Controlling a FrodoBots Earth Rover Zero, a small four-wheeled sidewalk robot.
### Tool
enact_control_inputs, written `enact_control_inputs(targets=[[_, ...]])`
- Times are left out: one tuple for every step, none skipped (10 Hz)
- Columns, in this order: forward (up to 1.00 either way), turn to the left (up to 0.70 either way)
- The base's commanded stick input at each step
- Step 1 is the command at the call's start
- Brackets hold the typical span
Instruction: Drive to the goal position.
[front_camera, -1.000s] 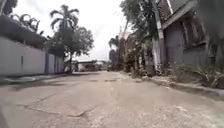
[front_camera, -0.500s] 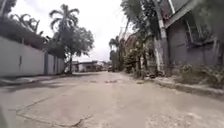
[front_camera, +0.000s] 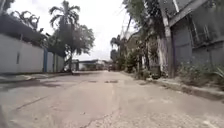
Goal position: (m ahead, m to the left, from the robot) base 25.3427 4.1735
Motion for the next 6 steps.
enact_control_inputs(targets=[[0.50,0.01],[0.50,0.01],[0.50,0.01],[0.50,0.01],[0.50,0.01],[0.50,0.01]])
